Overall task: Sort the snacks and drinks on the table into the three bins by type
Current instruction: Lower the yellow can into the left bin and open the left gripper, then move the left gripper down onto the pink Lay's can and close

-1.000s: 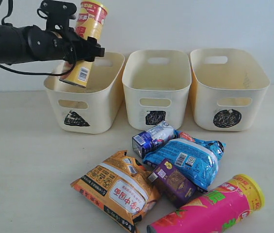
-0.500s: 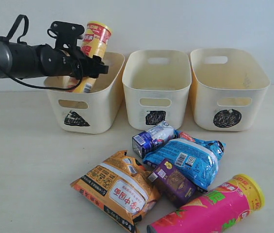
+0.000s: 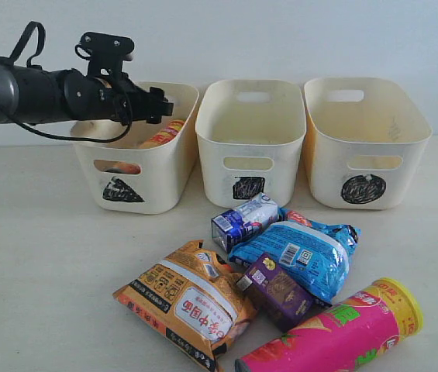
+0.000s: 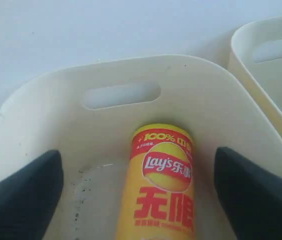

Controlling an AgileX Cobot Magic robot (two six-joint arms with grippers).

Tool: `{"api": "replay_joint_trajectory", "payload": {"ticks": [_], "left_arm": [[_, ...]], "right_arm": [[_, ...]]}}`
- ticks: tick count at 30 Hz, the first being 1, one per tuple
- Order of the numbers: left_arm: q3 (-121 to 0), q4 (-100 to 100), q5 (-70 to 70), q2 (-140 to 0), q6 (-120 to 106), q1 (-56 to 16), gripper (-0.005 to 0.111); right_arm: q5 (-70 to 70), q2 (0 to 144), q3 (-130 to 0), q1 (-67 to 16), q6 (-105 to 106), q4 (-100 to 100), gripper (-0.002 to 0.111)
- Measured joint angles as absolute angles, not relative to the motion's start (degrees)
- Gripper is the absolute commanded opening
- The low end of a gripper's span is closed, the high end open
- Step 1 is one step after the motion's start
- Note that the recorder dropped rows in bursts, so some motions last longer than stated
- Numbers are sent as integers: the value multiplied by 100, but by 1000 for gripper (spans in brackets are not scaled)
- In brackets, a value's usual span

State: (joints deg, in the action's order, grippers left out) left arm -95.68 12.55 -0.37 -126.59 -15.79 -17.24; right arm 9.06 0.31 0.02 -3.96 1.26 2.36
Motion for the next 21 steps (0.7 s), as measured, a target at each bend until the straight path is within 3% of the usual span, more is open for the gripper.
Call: {"api": "replay_joint_trajectory", "payload": {"ticks": [3, 5, 6, 11, 21], "left_arm": [[-9568, 1255, 131, -12481, -1611, -1724, 75], [-9568, 1220, 349, -12309, -1671, -1724, 67], [-9568, 1195, 475, -12179, -1736, -1724, 52], [-9576, 1152, 1374, -11594, -2035, -1724, 4], [-9576, 1029, 3000, -11010, -2107, -1724, 4]], "right_arm": [[906, 31, 2, -396, 126, 236, 0], [906, 31, 2, -396, 126, 236, 0], [906, 31, 2, -396, 126, 236, 0], [906, 31, 2, -396, 126, 236, 0], [906, 31, 2, -396, 126, 236, 0]]}}
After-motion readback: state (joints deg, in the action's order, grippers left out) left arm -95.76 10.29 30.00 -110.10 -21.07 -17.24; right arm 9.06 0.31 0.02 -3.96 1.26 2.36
